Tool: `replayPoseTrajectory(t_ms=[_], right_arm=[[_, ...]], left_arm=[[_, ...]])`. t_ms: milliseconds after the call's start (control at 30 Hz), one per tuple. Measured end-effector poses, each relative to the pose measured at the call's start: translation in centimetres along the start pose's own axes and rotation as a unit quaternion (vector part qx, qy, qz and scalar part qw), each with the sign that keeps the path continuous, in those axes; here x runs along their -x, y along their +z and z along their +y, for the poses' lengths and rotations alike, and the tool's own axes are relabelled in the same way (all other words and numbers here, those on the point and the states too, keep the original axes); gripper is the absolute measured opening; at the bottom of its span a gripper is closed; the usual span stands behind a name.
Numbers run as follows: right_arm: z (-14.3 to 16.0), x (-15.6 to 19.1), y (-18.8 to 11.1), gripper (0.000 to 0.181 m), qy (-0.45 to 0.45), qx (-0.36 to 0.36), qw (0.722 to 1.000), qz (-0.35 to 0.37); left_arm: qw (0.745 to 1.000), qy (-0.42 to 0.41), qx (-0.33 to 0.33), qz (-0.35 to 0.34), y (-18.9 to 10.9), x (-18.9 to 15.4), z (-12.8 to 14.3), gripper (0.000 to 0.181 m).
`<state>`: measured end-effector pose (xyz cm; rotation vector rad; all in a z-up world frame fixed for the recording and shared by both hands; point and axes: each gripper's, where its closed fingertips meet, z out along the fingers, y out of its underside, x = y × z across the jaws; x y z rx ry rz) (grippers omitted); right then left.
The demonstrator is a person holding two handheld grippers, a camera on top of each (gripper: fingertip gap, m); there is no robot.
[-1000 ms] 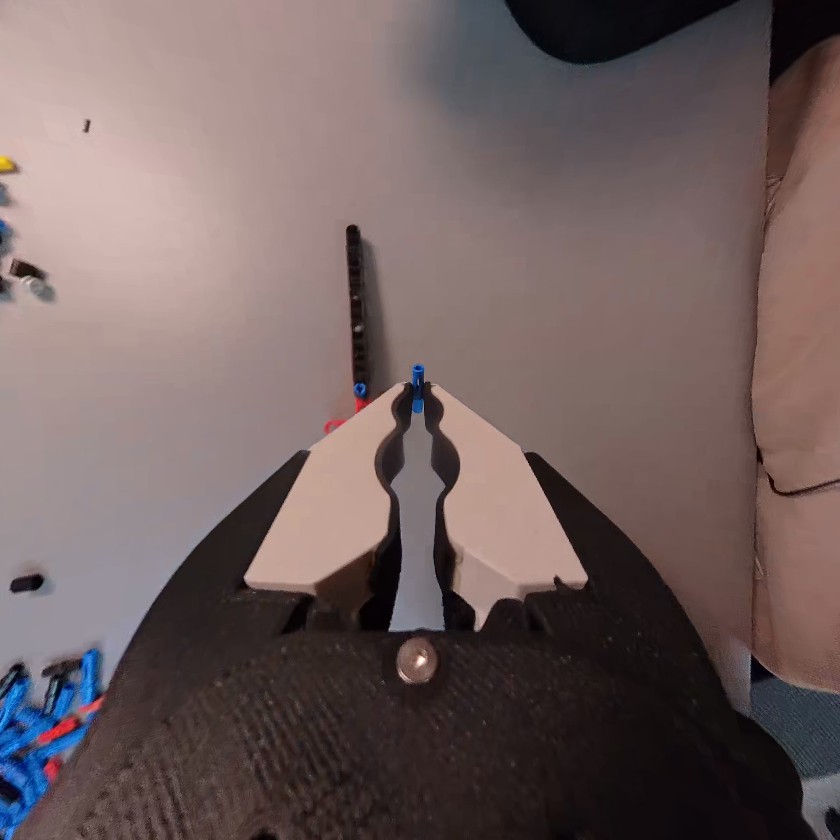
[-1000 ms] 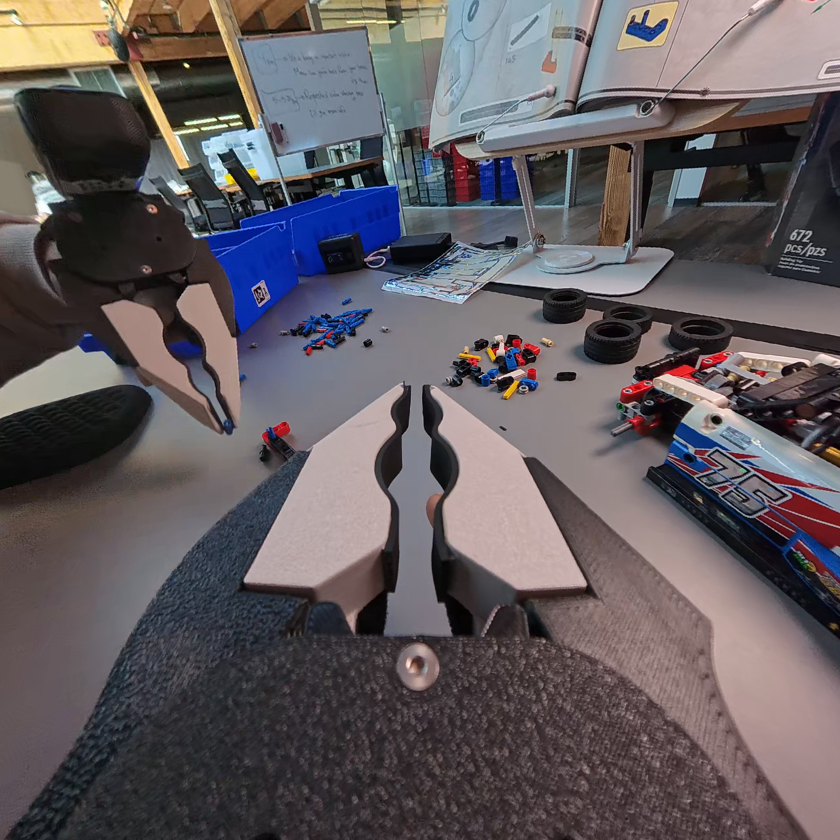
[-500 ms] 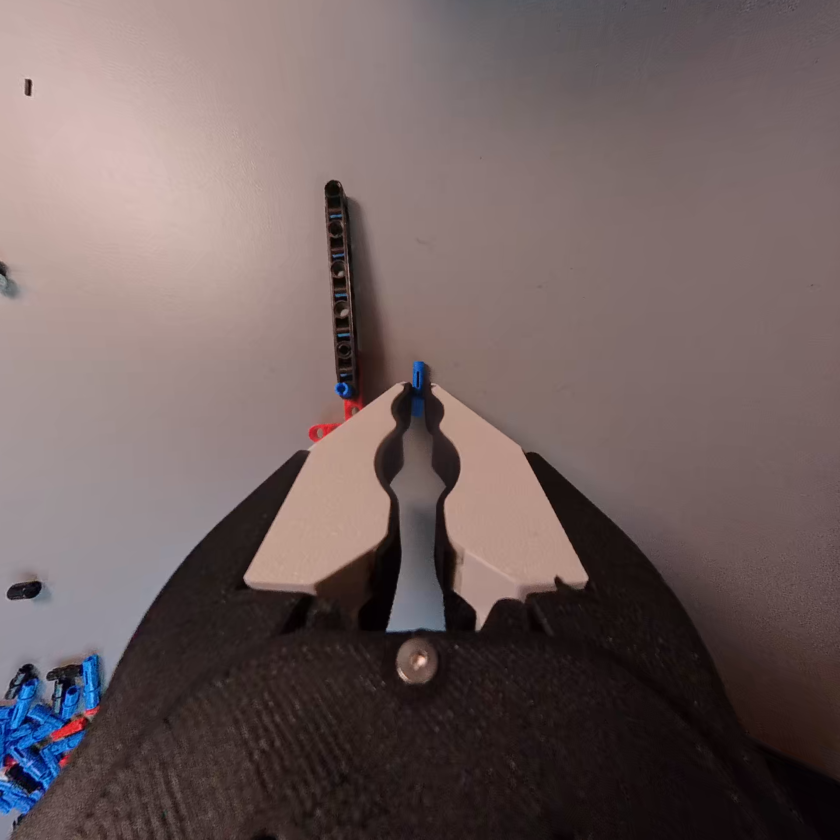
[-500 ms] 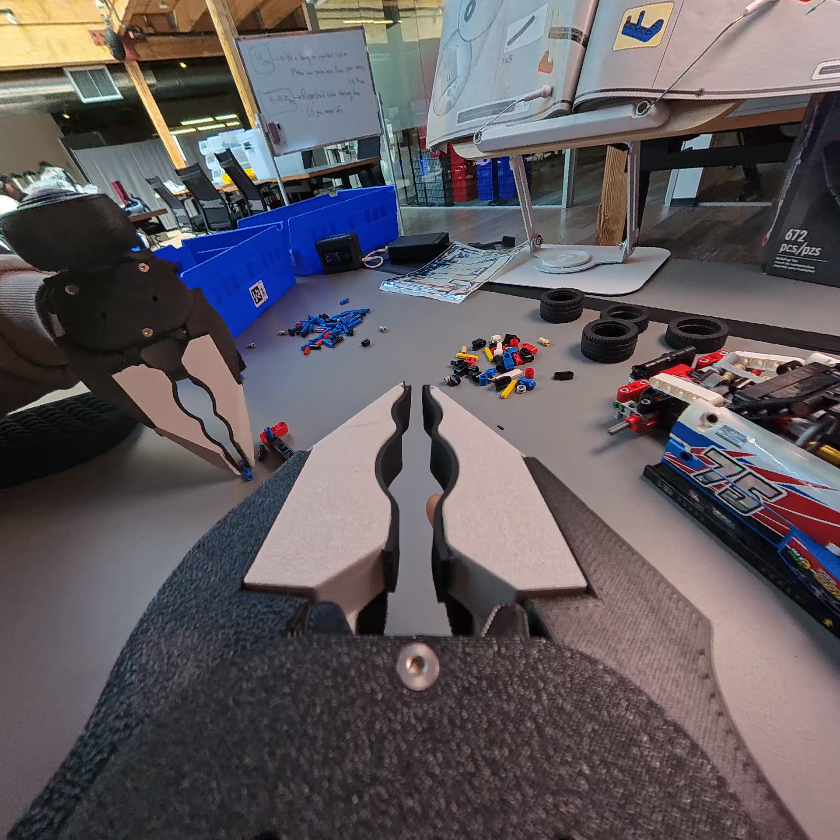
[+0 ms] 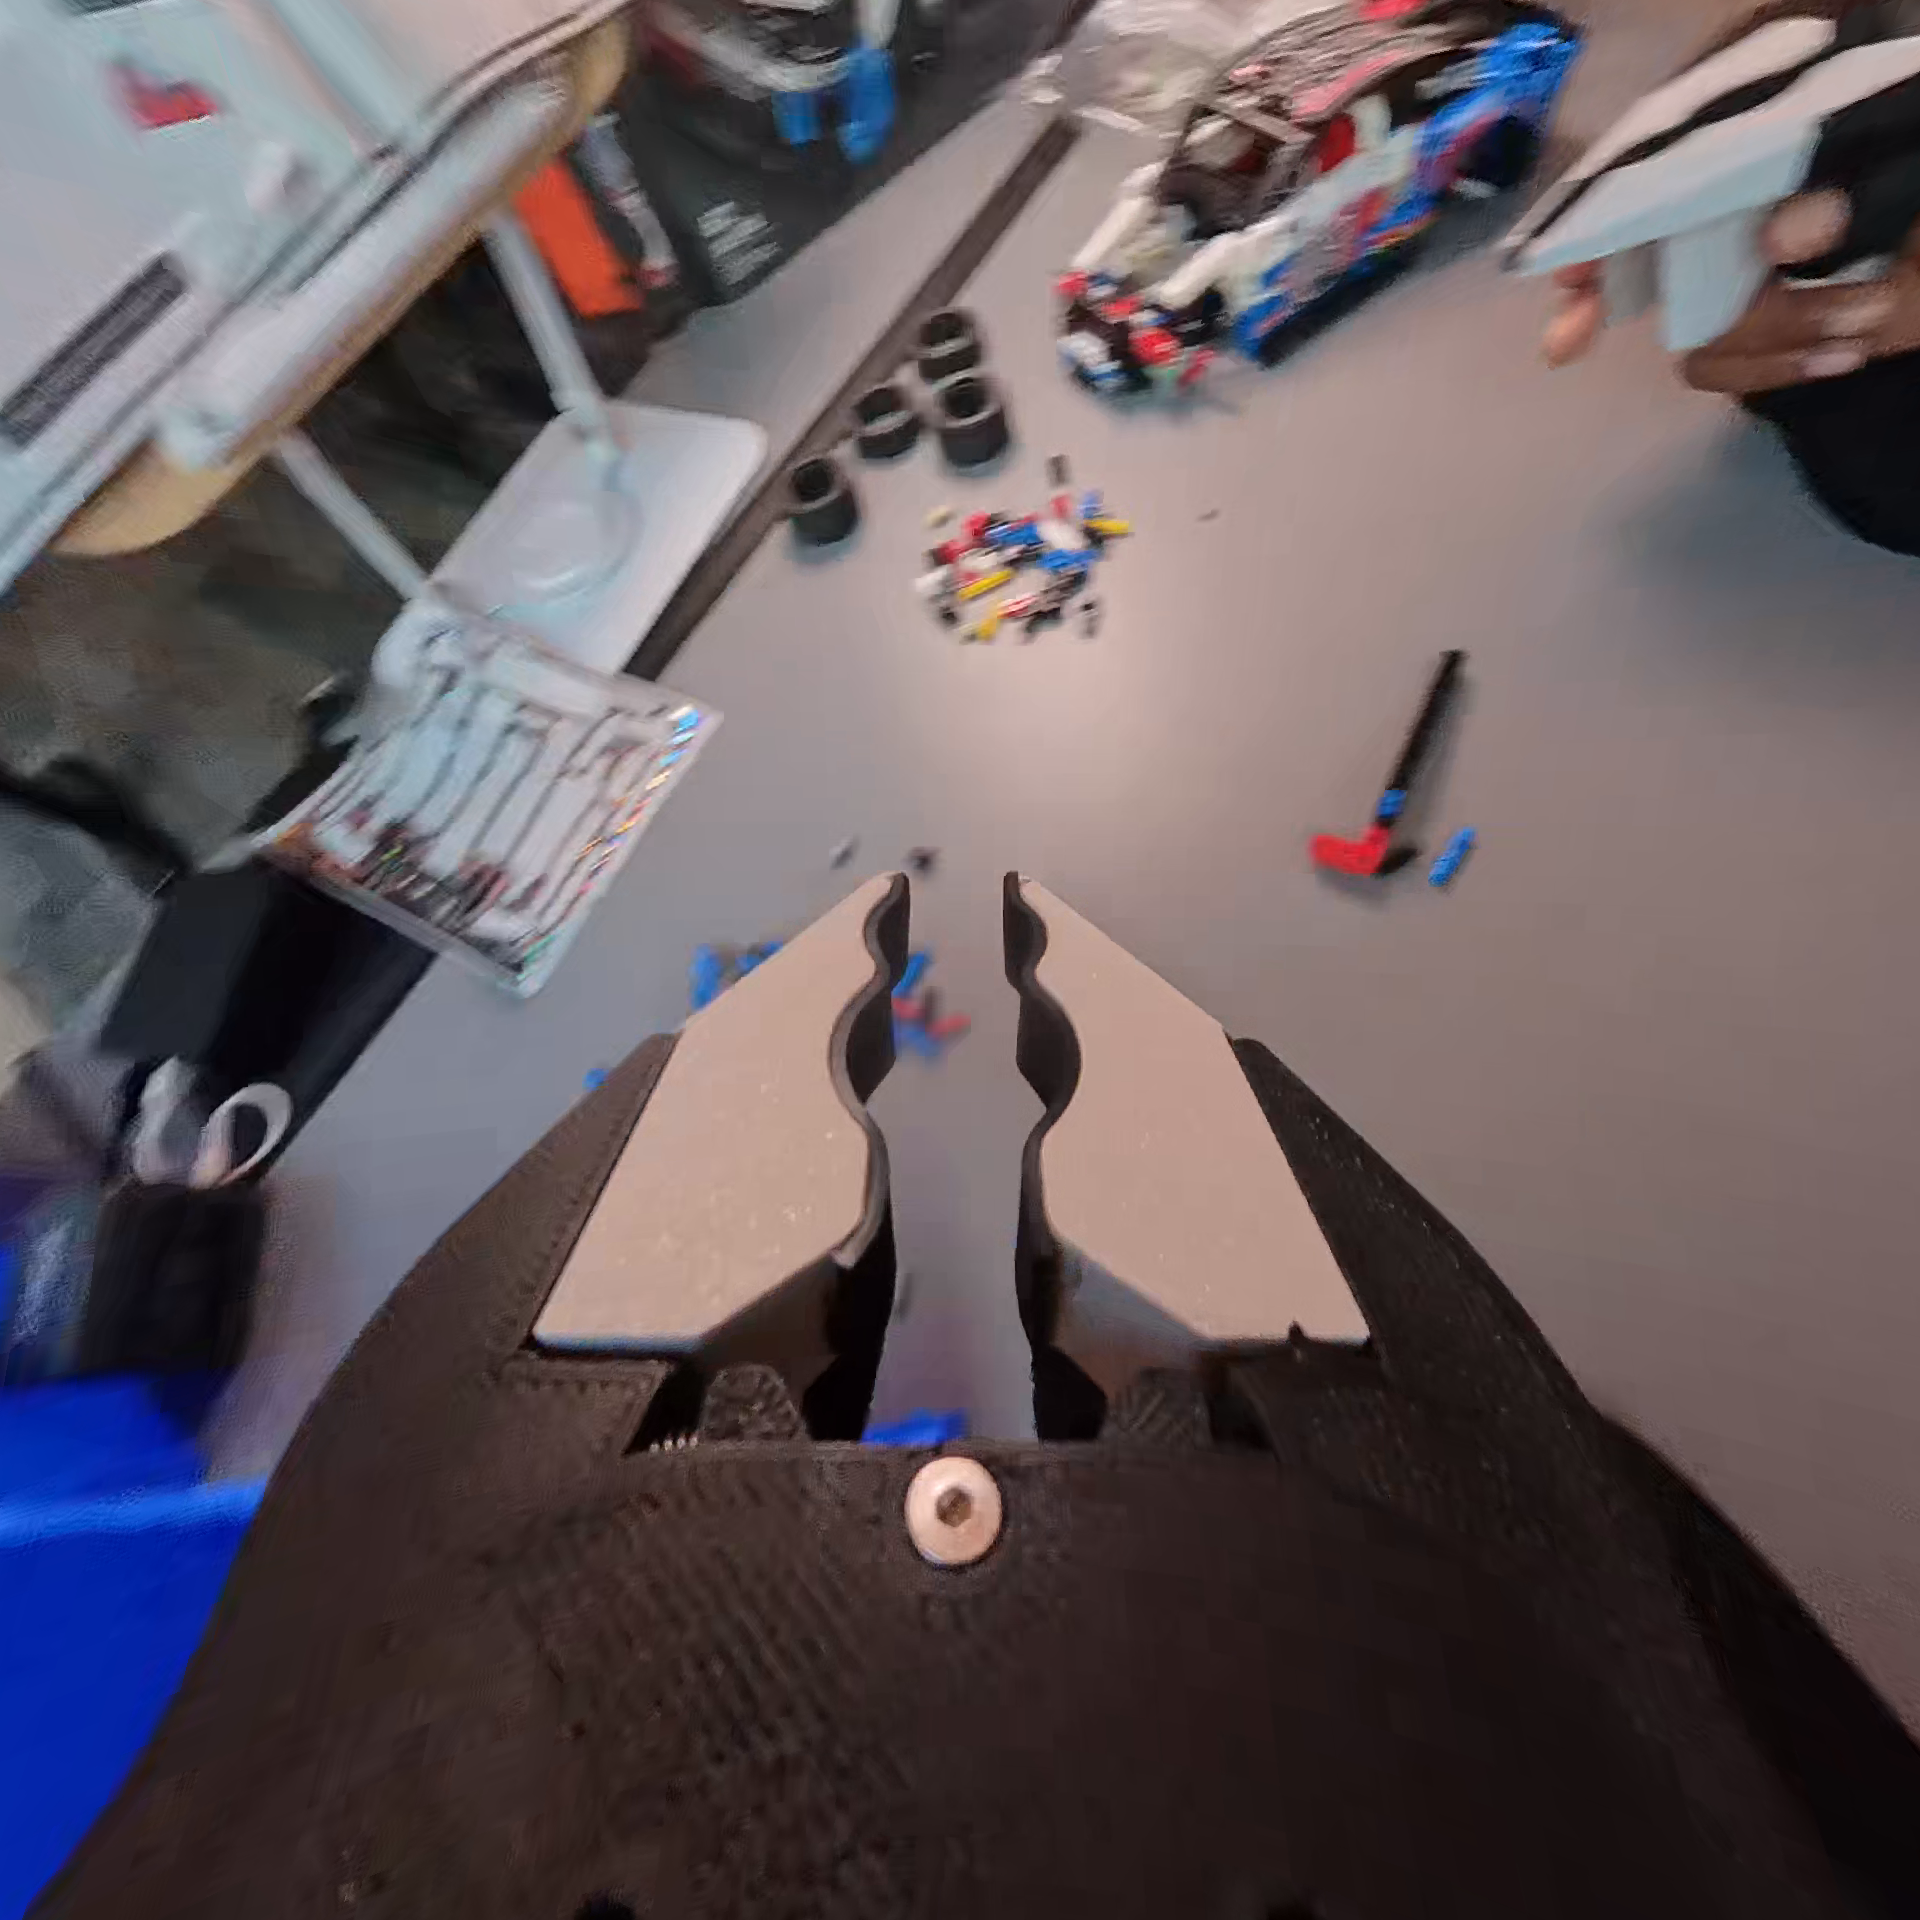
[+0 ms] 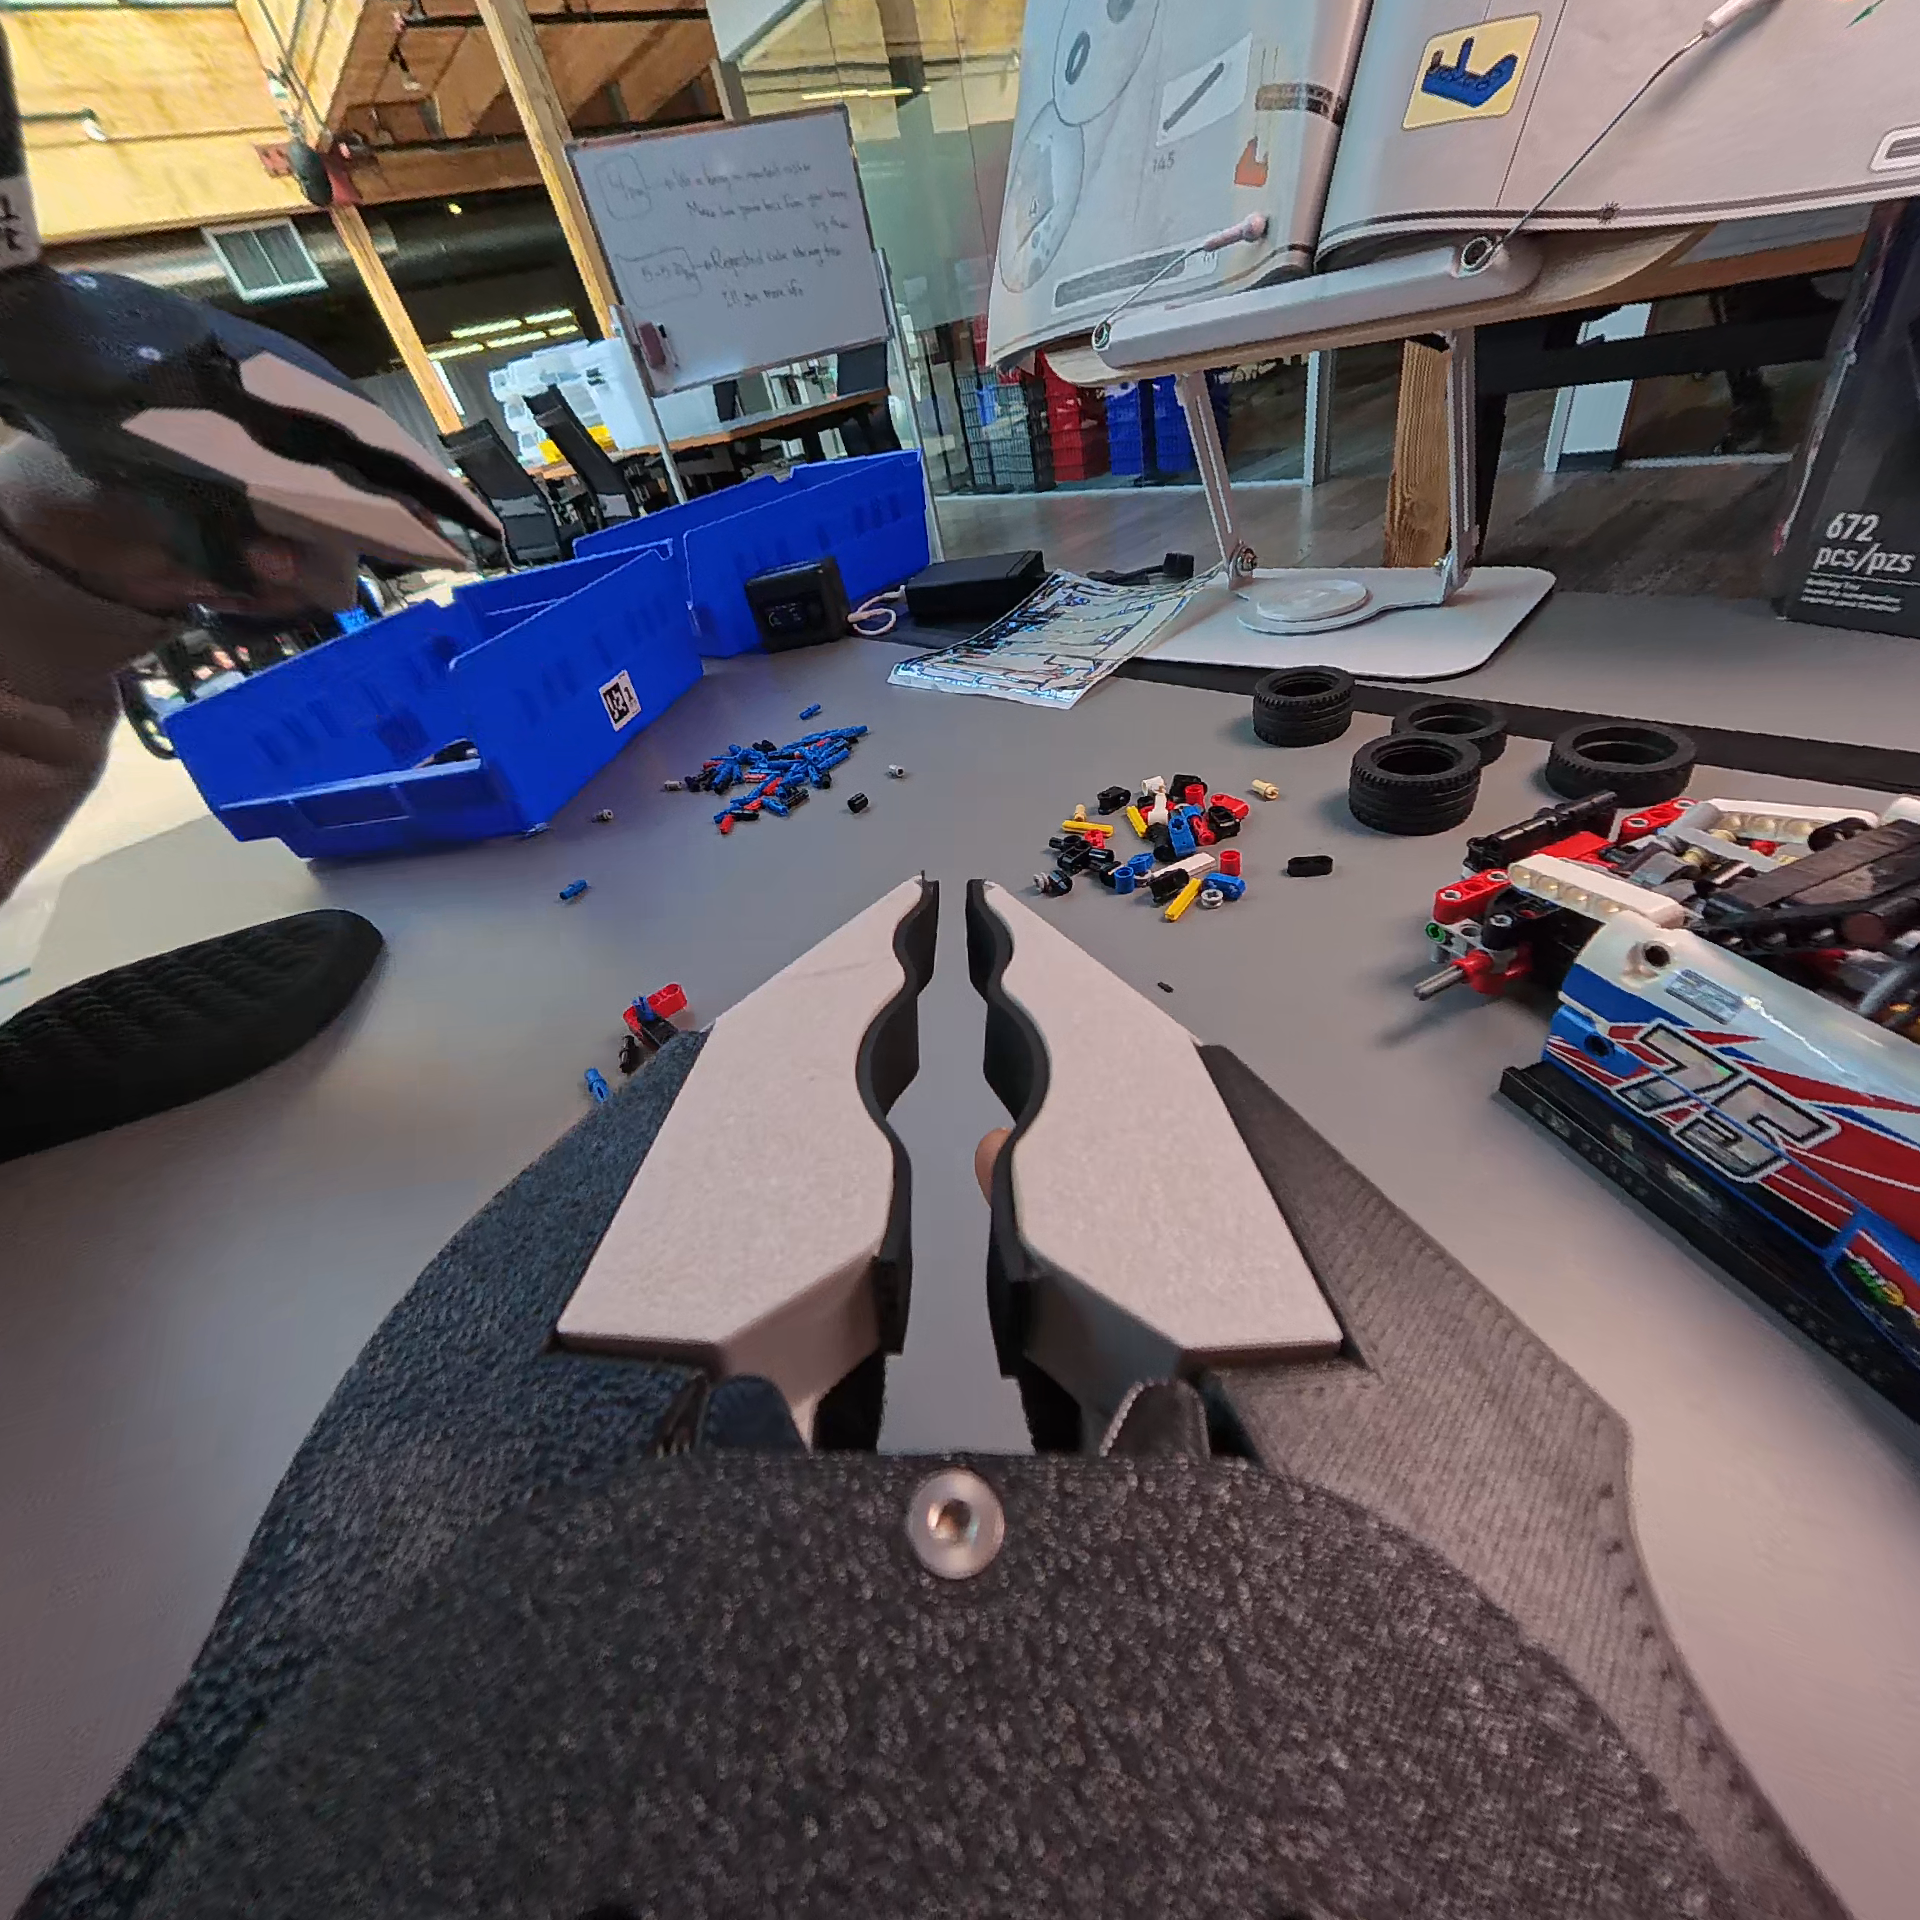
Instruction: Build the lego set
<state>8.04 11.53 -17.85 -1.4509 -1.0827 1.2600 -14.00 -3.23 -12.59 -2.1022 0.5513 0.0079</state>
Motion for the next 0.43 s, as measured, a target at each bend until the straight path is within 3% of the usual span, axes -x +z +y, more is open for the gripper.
replayPoseTrajectory(t_ms=[33, 133, 200, 300, 433], right_arm=[[0.0, 0.1, 0.0, 0.003, 0.001, 0.0, 1.0, -0.001], [0.1, 0.2, 0.1, 0.003, -0.003, 0.003, 1.0, -0.003], [0.2, 0.2, 0.2, 0.003, -0.003, 0.005, 1.0, -0.002], [0.4, -0.1, 0.2, 0.003, 0.0, 0.006, 1.0, 0.003], [0.5, -0.4, 0.2, 0.003, 0.008, 0.006, 1.0, 0.01]], left_arm=[[0.999, -0.018, 0.015, -0.043, -2.2, 3.1, 1.1, 0.017], [0.98, -0.08, 0.122, -0.134, -7.8, 11.2, 7.8, 0.021], [0.965, -0.1, 0.2, -0.135, -10.1, 13.8, 13.0, 0.02], [0.938, -0.1, 0.321, -0.086, -11.7, 14.1, 20.5, 0.018], [0.867, -0.082, 0.49, -0.023, -14.5, 12.4, 27.9, 0.023]])
